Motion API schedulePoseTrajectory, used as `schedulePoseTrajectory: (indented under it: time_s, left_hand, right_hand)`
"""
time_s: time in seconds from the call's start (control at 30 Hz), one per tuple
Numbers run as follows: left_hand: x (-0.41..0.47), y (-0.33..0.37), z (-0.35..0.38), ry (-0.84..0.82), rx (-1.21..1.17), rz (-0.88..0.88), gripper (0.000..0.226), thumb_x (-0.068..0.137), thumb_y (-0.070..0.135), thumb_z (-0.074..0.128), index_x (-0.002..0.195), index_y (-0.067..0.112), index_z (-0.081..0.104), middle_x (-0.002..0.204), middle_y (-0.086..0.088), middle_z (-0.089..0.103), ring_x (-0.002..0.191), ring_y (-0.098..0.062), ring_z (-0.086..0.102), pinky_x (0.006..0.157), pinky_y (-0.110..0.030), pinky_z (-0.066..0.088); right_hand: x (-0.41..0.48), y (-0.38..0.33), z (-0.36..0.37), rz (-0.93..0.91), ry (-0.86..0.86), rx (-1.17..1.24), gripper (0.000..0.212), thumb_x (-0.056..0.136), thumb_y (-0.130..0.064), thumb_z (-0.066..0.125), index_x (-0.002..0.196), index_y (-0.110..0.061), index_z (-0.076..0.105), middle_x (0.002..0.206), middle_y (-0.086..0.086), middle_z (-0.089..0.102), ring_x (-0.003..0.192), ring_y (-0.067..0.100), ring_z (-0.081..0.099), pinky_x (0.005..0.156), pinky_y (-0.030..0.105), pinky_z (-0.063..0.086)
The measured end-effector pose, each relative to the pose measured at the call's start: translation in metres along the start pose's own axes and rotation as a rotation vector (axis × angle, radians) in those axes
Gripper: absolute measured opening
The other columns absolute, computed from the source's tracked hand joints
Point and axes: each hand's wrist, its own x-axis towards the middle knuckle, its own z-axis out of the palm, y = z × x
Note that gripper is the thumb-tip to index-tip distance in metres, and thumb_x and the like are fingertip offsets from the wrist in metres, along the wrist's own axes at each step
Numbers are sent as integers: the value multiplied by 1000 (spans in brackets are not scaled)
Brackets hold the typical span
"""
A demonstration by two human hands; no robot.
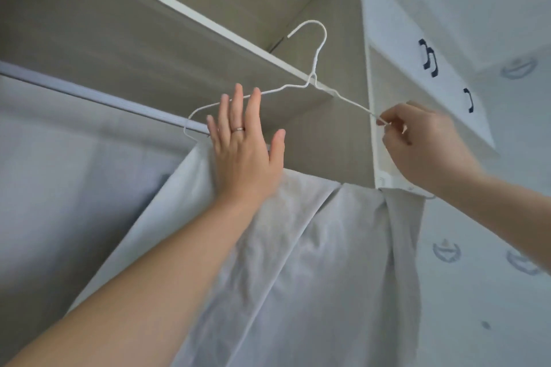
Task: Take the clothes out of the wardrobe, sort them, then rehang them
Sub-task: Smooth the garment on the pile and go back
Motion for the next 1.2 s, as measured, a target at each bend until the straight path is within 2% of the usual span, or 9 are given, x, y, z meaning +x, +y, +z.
schedulePoseTrajectory:
  time_s: [0.07, 0.17, 0.3, 0.47, 0.63, 0.87, 1.0, 1.1, 1.2]
  left_hand:
    - [5, 38, 1, -20, -60, -9, 65, 98, 39, 45, 156, 18, 26, 165, -7, 21, 153, -29, 10, 122, -54, 5]
    - [-5, 97, 7, -61, -161, -28, 59, 99, 41, 38, 153, 18, 32, 160, -6, 32, 151, -30, 19, 121, -55, 6]
    - [-45, 178, 24, -165, -254, -58, 54, 101, 42, 39, 150, 19, 37, 146, -10, 51, 146, -32, 28, 120, -58, 8]
    - [-101, 290, 51, -344, -427, -19, 44, 103, 43, 35, 144, 29, 43, 140, 8, 54, 146, -26, 27, 117, -59, 10]
    - [-164, 418, 68, -511, -674, 55, 40, 102, 44, 41, 134, 25, 55, 137, 3, 59, 140, -26, 38, 116, -56, 16]
    - [-257, 601, 68, -776, -1086, 122, 52, 94, 64, 33, 118, 28, 61, 129, 4, 60, 140, -19, 35, 117, -53, 10]
    - [-314, 688, 65, -915, -1268, 187, 55, 91, 69, 32, 115, 29, 61, 127, 3, 60, 141, -19, 32, 117, -55, 10]
    - [-355, 748, 60, -1005, -1410, 239, 48, 92, 66, 41, 112, 28, 63, 122, 4, 62, 132, -20, 42, 113, -54, 20]
    - [-396, 802, 47, -1069, -1588, 305, 46, 92, 64, 45, 105, 25, 65, 108, 4, 67, 109, -24, 58, 97, -44, 37]
  right_hand:
    - [0, 13, -43, 5, 6, -49, 20, 90, -9, 49, 94, -22, 63, 82, -11, 51, 66, -1, 52, 55, 19, 35]
    - [-10, 36, -105, -11, -26, -149, 19, 90, -11, 48, 92, -26, 61, 88, -9, 52, 65, 4, 53, 55, 23, 36]
    - [-49, 71, -189, -39, -80, -293, 17, 89, -7, 52, 95, -17, 66, 86, -9, 50, 63, 0, 50, 55, 20, 35]
    - [-108, 111, -304, -20, -230, -488, 16, 88, 0, 54, 96, -6, 66, 89, -1, 52, 56, 1, 45, 57, 31, 43]
    - [-176, 127, -426, 150, -343, -691, 16, 89, -7, 54, 98, -12, 66, 90, -6, 54, 55, 15, 51, 58, 32, 46]
    - [-281, 127, -575, 514, -482, -952, 16, 91, -18, 53, 96, -29, 63, 89, -18, 54, 63, 13, 52, 55, 29, 45]
    - [-332, 121, -627, 663, -494, -1098, 16, 90, -12, 59, 96, -25, 66, 80, -23, 55, 64, 10, 53, 59, 31, 49]
    - [-368, 113, -656, 787, -489, -1219, 12, 92, -16, 58, 93, -26, 64, 76, -23, 55, 66, 4, 54, 60, 30, 48]
    - [-402, 98, -678, 882, -463, -1332, 10, 91, -20, 56, 89, -27, 63, 74, -21, 56, 67, 2, 54, 59, 27, 46]
